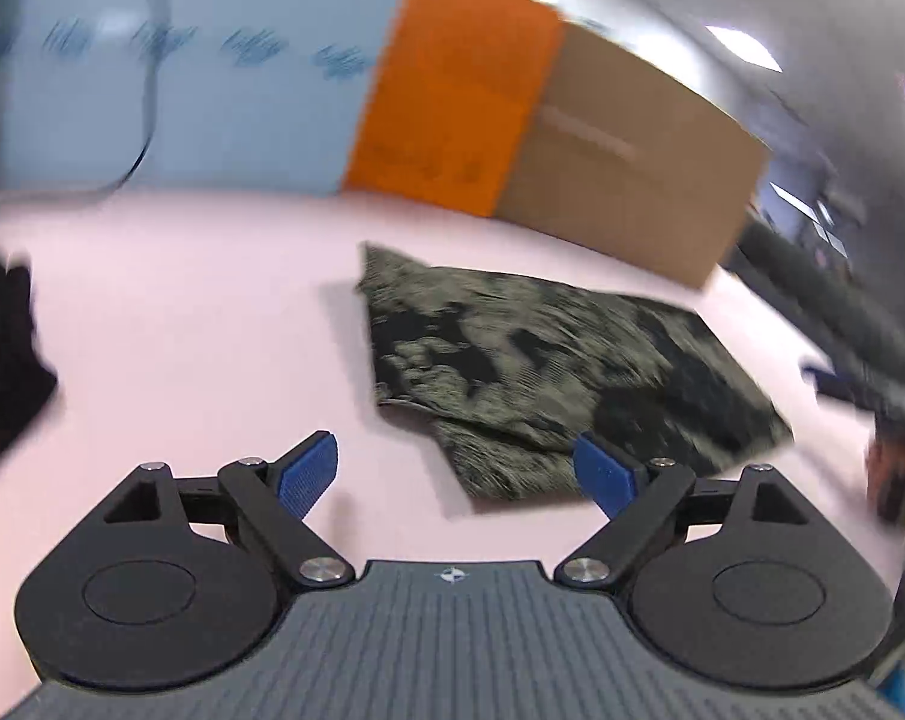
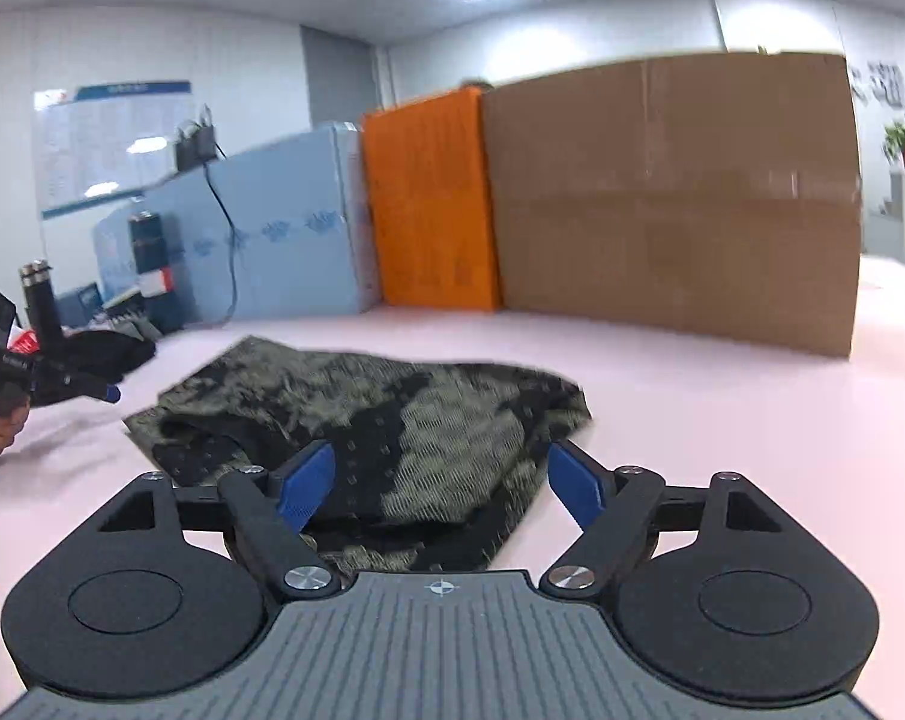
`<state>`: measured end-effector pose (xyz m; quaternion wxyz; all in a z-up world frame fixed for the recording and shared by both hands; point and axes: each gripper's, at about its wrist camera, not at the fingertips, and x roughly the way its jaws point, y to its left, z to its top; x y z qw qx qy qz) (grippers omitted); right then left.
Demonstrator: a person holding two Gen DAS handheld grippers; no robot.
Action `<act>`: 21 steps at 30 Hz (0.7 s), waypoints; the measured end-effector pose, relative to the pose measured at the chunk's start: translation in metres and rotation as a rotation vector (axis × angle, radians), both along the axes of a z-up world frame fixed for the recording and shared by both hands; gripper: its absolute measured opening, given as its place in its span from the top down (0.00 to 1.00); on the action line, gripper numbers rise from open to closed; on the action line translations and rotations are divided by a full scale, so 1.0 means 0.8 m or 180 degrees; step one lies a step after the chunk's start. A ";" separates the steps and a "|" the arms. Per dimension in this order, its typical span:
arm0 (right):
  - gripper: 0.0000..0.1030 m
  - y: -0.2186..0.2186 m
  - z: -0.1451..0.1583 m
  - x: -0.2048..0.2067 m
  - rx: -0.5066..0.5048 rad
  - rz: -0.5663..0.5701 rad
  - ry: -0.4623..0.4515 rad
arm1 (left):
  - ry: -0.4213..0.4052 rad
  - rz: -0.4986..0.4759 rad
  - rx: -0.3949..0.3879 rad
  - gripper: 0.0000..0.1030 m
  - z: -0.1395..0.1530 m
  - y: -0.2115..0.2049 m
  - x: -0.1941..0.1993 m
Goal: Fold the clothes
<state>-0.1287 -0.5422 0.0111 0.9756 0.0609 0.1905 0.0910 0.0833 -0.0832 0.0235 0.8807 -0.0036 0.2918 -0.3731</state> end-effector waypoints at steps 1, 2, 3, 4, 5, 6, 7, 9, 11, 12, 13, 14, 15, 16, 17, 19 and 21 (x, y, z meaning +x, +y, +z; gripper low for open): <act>0.25 -0.002 -0.002 0.004 0.0022 -0.0029 0.0097 | 0.0045 0.0076 -0.0006 0.17 -0.002 -0.004 0.006; 0.25 -0.004 -0.005 0.008 0.0042 -0.0056 0.0193 | 0.0090 0.0152 -0.0013 0.17 -0.003 -0.008 0.012; 0.25 -0.006 -0.008 0.013 0.0056 -0.0079 0.0285 | 0.0135 0.0228 -0.0019 0.17 -0.005 -0.012 0.018; 0.25 -0.008 -0.011 0.017 0.0080 -0.0096 0.0362 | 0.0179 0.0305 -0.0026 0.17 -0.007 -0.016 0.024; 0.25 -0.011 -0.013 0.019 0.0115 -0.0102 0.0425 | 0.0224 0.0381 -0.0032 0.17 -0.008 -0.020 0.030; 0.25 -0.015 -0.015 0.021 0.0159 -0.0109 0.0481 | 0.0228 0.0436 0.0004 0.17 -0.010 -0.029 0.033; 0.25 -0.019 -0.018 0.022 0.0222 -0.0120 0.0521 | 0.0240 0.0465 0.0035 0.16 -0.013 -0.039 0.036; 0.25 -0.027 -0.021 0.023 0.0369 -0.0124 0.0569 | 0.0248 0.0511 0.0067 0.13 -0.016 -0.053 0.039; 0.24 -0.035 -0.024 0.024 0.0526 -0.0124 0.0595 | 0.0181 0.0536 0.0113 0.11 -0.018 -0.064 0.038; 0.24 -0.037 -0.024 0.024 0.0589 -0.0158 0.0578 | 0.0159 0.0538 0.0124 0.11 -0.018 -0.068 0.037; 0.24 -0.039 -0.022 0.023 0.0622 -0.0243 0.0526 | 0.0151 0.0534 0.0122 0.11 -0.018 -0.070 0.036; 0.24 -0.041 -0.019 0.023 0.0662 -0.0319 0.0447 | 0.0151 0.0541 0.0124 0.11 -0.018 -0.072 0.035; 0.24 -0.042 -0.015 0.022 0.0719 -0.0380 0.0311 | 0.0152 0.0553 0.0129 0.10 -0.019 -0.074 0.035; 0.24 -0.044 -0.010 0.024 0.0769 -0.0423 0.0180 | 0.0144 0.0575 0.0149 0.10 -0.019 -0.076 0.035; 0.23 -0.043 -0.006 0.031 0.0782 -0.0424 0.0119 | 0.0129 0.0600 0.0180 0.10 -0.019 -0.080 0.035; 0.15 -0.038 -0.002 0.056 0.0709 -0.0414 0.0240 | 0.0119 0.0612 0.0239 0.01 -0.020 -0.088 0.035; 0.13 -0.033 -0.006 0.084 0.0623 -0.0512 0.0494 | 0.0104 0.0587 0.0310 0.00 -0.022 -0.096 0.035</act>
